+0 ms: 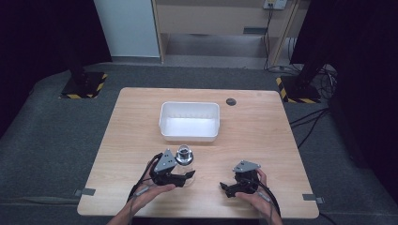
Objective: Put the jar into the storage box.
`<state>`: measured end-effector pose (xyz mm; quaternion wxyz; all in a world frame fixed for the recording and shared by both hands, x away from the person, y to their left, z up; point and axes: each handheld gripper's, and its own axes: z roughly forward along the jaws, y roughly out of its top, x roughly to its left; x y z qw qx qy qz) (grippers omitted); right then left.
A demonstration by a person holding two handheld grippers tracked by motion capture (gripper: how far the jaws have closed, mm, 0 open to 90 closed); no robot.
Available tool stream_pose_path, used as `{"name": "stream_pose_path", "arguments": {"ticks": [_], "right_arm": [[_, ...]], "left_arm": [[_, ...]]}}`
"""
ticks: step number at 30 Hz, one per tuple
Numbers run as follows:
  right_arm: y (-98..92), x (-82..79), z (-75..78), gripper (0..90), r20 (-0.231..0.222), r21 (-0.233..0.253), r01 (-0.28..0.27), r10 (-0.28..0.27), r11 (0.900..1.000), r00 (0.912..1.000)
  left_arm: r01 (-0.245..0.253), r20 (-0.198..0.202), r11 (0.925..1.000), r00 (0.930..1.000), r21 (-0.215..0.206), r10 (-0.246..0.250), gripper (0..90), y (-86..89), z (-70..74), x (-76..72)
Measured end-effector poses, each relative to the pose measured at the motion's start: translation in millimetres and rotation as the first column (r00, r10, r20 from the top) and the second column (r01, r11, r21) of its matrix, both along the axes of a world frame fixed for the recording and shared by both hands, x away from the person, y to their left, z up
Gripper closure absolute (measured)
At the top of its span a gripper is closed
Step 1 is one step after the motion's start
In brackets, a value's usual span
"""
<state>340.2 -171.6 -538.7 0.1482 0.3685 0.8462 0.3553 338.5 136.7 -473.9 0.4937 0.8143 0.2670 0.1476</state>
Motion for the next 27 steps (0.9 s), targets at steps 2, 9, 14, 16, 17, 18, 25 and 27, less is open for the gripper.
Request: {"name": "stream_pose_path", "arguments": {"ticks": [2, 9, 14, 16, 17, 18, 25, 27], "right_arm": [[0.0, 0.0, 0.0, 0.7, 0.000, 0.000, 0.000, 0.000, 1.000, 1.0000], [0.0, 0.0, 0.0, 0.7, 0.000, 0.000, 0.000, 0.000, 1.000, 1.0000], [0.0, 0.0, 0.0, 0.7, 0.000, 0.000, 0.000, 0.000, 1.000, 1.0000], [0.0, 0.0, 0.0, 0.7, 0.000, 0.000, 0.000, 0.000, 1.000, 1.0000], [0.0, 0.0, 0.0, 0.7, 0.000, 0.000, 0.000, 0.000, 1.000, 1.0000], [0.0, 0.0, 0.0, 0.7, 0.000, 0.000, 0.000, 0.000, 1.000, 1.0000], [0.0, 0.0, 0.0, 0.7, 0.000, 0.000, 0.000, 0.000, 1.000, 1.0000], [0.0, 0.0, 0.0, 0.7, 0.000, 0.000, 0.000, 0.000, 1.000, 1.0000]], "left_arm": [[-0.009, 0.003, 1.0000, 1.0000, 0.003, 0.009, 30.3, 1.6, 2.9, 3.0], [-0.039, 0.002, 0.9992, 0.9992, -0.004, 0.039, 30.3, 8.1, 13.8, 17.0], [-0.054, 0.001, 0.9985, 0.9985, -0.011, 0.054, 30.4, 9.7, 20.3, 26.6], [-0.048, 0.003, 0.9987, 0.9988, -0.016, 0.048, 30.4, 9.5, 21.5, 28.3], [-0.059, 0.002, 0.9982, 0.9983, -0.013, 0.059, 30.3, 9.4, 23.5, 30.6], [-0.057, 0.004, 0.9982, 0.9984, -0.018, 0.057, 30.3, 9.0, 24.2, 32.0], [-0.073, 0.009, 0.9972, 0.9973, -0.014, 0.073, 30.4, 8.5, 32.3, 40.2], [-0.076, 0.009, 0.9970, 0.9970, -0.013, 0.076, 30.4, 8.3, 33.9, 43.2]]}}
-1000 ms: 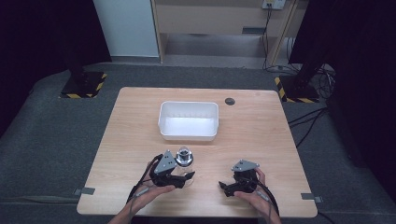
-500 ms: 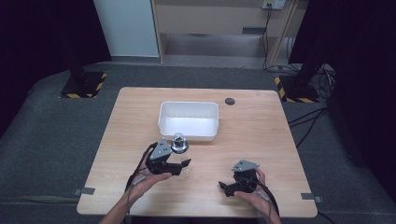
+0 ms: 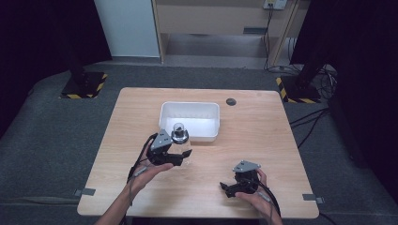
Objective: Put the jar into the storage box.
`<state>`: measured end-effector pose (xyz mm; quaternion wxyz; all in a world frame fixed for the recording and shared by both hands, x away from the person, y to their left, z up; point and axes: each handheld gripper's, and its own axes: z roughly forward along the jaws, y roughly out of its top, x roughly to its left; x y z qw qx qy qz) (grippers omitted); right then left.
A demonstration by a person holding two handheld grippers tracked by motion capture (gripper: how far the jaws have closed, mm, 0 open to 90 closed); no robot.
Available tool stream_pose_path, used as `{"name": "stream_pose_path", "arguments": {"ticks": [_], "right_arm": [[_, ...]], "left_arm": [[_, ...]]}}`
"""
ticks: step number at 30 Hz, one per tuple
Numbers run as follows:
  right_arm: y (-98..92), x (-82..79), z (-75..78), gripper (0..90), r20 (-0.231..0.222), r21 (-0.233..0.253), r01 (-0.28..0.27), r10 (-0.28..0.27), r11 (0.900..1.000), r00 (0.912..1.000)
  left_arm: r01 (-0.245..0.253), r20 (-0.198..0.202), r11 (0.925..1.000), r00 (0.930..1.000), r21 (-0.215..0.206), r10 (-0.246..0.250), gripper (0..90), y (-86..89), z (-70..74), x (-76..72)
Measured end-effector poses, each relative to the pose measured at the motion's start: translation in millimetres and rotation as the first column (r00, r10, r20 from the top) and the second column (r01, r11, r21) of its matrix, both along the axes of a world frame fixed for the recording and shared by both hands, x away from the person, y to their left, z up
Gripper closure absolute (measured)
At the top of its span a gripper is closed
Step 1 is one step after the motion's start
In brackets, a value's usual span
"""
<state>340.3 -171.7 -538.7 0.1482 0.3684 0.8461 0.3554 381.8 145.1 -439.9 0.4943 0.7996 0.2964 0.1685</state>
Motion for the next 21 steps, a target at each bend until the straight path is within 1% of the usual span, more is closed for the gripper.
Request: {"name": "stream_pose_path", "arguments": {"ticks": [1, 4, 9, 14, 17, 19, 21], "right_arm": [[0.0, 0.0, 0.0, 0.7, 0.000, 0.000, 0.000, 0.000, 1.000, 1.0000], [0.0, 0.0, 0.0, 0.7, 0.000, 0.000, 0.000, 0.000, 1.000, 1.0000], [0.0, 0.0, 0.0, 0.7, 0.000, 0.000, 0.000, 0.000, 1.000, 1.0000], [0.0, 0.0, 0.0, 0.7, 0.000, 0.000, 0.000, 0.000, 1.000, 1.0000], [0.0, 0.0, 0.0, 0.7, 0.000, 0.000, 0.000, 0.000, 1.000, 1.0000], [0.0, 0.0, 0.0, 0.7, 0.000, 0.000, -0.001, 0.001, 1.000, 1.0000], [0.0, 0.0, 0.0, 0.7, 0.001, -0.001, -0.001, 0.001, 1.000, 1.0000]], "left_arm": [[0.003, 0.003, 1.0000, 1.0000, -0.003, -0.003, 30.4, -0.2, 0.6, 1.9], [-0.012, -0.001, 0.9999, 0.9999, 0.000, 0.012, 30.4, 0.1, 2.3, 5.4], [-0.019, 0.000, 0.9998, 0.9998, -0.005, 0.019, 30.4, -1.8, 6.1, 11.5], [-0.019, 0.005, 0.9997, 0.9998, 0.018, 0.019, 30.4, -3.9, 10.4, 17.3], [-0.021, -0.004, 0.9998, 0.9998, 0.007, 0.021, 30.4, -4.9, 11.5, 21.6], [-0.021, -0.007, 0.9998, 0.9998, 0.008, 0.021, 30.4, -5.0, 11.9, 23.3], [-0.030, -0.002, 0.9994, 0.9996, 0.016, 0.030, 30.4, -5.4, 14.2, 28.4]]}}
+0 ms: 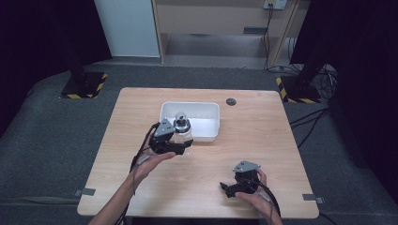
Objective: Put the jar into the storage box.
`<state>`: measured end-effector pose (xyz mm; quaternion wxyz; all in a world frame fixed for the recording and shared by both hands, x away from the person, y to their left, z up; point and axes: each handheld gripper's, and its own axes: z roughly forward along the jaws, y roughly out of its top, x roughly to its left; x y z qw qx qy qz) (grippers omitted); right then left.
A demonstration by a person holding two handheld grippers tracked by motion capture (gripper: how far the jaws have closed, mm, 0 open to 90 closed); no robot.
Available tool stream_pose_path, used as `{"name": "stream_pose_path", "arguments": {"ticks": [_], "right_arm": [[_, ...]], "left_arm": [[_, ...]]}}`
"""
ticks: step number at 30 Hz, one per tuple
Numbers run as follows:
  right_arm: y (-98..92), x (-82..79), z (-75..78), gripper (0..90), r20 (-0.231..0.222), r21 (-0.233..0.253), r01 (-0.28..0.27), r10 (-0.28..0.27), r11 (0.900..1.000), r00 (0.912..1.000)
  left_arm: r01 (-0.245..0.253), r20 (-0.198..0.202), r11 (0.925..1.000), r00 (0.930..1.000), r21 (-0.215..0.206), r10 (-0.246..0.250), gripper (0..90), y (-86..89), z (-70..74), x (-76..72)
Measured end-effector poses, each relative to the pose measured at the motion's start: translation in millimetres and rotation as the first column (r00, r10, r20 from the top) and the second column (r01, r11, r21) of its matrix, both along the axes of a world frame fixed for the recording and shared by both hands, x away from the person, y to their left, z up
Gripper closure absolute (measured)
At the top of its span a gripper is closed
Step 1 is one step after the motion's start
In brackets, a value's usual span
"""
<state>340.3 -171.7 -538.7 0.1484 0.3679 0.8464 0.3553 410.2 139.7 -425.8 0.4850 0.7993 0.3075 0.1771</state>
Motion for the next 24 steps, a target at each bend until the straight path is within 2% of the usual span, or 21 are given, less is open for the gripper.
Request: {"name": "stream_pose_path", "arguments": {"ticks": [11, 18, 19, 20, 24], "right_arm": [[0.0, 0.0, 0.0, 0.7, 0.000, 0.000, 0.000, 0.000, 1.000, 1.0000], [0.0, 0.0, 0.0, 0.7, 0.000, -0.001, 0.000, 0.000, 1.000, 1.0000], [0.0, 0.0, 0.0, 0.7, 0.000, -0.001, 0.000, 0.000, 1.000, 1.0000], [0.0, 0.0, 0.1, 0.7, 0.000, -0.001, 0.001, -0.001, 1.000, 1.0000], [0.0, -0.1, 0.1, 0.7, -0.001, 0.000, 0.000, 0.000, 1.000, 1.0000]], "left_arm": [[-0.032, 0.012, 0.9994, 0.9994, 0.012, 0.032, 30.4, 2.9, 9.0, 17.2], [-0.063, 0.014, 0.9980, 0.9979, -0.006, 0.063, 30.4, 4.7, 13.8, 28.9], [-0.065, 0.041, 0.9979, 0.9970, -0.001, 0.065, 30.4, 5.1, 14.8, 32.5], [-0.078, 0.020, 0.9969, 0.9967, -0.002, 0.078, 30.4, 4.7, 15.7, 32.4], [-0.082, 0.014, 0.9966, 0.9965, -0.008, 0.082, 30.4, 2.0, 17.0, 40.2]]}}
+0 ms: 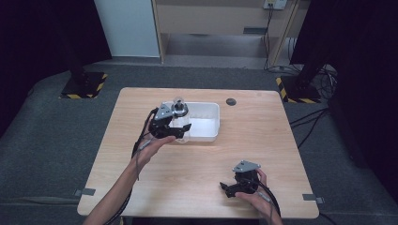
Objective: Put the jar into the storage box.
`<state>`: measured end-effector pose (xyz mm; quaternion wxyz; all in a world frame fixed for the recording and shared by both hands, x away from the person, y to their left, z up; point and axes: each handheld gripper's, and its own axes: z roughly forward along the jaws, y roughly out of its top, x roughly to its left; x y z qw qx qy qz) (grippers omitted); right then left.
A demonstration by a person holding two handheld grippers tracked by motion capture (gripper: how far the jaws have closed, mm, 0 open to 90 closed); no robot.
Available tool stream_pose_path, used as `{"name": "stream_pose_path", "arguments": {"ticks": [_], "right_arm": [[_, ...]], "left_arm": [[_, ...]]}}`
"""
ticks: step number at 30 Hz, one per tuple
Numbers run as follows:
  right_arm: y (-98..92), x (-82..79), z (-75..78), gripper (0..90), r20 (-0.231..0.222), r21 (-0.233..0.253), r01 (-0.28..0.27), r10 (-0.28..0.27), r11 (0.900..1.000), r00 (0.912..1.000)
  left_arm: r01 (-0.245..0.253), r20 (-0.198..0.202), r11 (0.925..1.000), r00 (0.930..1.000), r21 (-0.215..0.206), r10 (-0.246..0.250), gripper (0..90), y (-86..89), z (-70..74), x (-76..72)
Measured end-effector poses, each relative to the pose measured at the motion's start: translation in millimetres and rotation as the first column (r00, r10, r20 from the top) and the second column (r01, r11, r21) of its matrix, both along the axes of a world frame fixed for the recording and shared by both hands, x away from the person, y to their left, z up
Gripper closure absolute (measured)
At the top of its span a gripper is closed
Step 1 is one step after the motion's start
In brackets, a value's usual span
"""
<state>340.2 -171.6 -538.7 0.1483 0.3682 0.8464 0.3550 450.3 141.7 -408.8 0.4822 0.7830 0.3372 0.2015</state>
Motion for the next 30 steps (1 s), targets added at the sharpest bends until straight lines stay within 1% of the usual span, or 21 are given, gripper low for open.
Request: {"name": "stream_pose_path", "arguments": {"ticks": [2, 3, 7, 12, 16, 22, 23, 24, 27, 30], "right_arm": [[0.0, 0.0, 0.0, 0.7, 0.000, 0.000, 0.000, 0.000, 1.000, 1.0000], [0.0, 0.0, 0.0, 0.7, 0.000, 0.000, 0.000, 0.000, 1.000, 1.0000], [0.0, 0.0, 0.0, 0.7, 0.000, 0.000, 0.000, 0.000, 1.000, 1.0000], [0.0, 0.0, 0.0, 0.7, -0.001, 0.000, 0.000, 0.000, 1.000, 1.0000], [0.0, 0.0, 0.0, 0.7, 0.000, 0.000, 0.000, 0.000, 1.000, 1.0000], [0.0, 0.0, -0.1, 0.7, 0.000, 0.001, -0.001, 0.001, 1.000, 1.0000], [0.0, 0.0, 0.0, 0.7, 0.001, -0.001, 0.000, 0.000, 1.000, 1.0000], [0.0, 0.0, 0.0, 0.7, 0.000, 0.000, 0.000, 0.000, 1.000, 1.0000], [-0.1, 0.1, -0.1, 0.7, 0.001, 0.001, -0.001, 0.001, 1.000, 1.0000], [-0.1, 0.1, -0.1, 0.7, 0.001, 0.002, -0.001, 0.001, 1.000, 1.0000]], "left_arm": [[-0.005, 0.000, 1.0000, 1.0000, 0.001, 0.005, 30.4, -1.5, -0.1, 3.3], [-0.009, 0.020, 0.9999, 0.9998, 0.010, 0.009, 30.4, -1.8, 0.1, 6.8], [-0.030, -0.006, 0.9995, 0.9995, -0.007, 0.030, 30.4, -6.0, -1.8, 13.8], [-0.046, -0.003, 0.9989, 0.9989, 0.003, 0.046, 30.4, -10.9, -3.9, 22.2], [-0.064, -0.006, 0.9979, 0.9979, -0.003, 0.064, 30.4, -13.1, -6.5, 29.4], [-0.088, -0.007, 0.9962, 0.9961, 0.003, 0.088, 30.4, -16.2, -14.4, 41.8], [-0.088, -0.007, 0.9962, 0.9961, 0.003, 0.088, 30.4, -16.2, -14.4, 41.8], [-0.097, -0.011, 0.9953, 0.9952, 0.002, 0.097, 30.4, -17.1, -17.7, 46.3], [-0.103, -0.012, 0.9947, 0.9947, 0.002, 0.103, 30.4, -17.9, -21.0, 50.5], [-0.118, -0.018, 0.9930, 0.9928, 0.001, 0.118, 30.4, -18.8, -27.3, 57.9]]}}
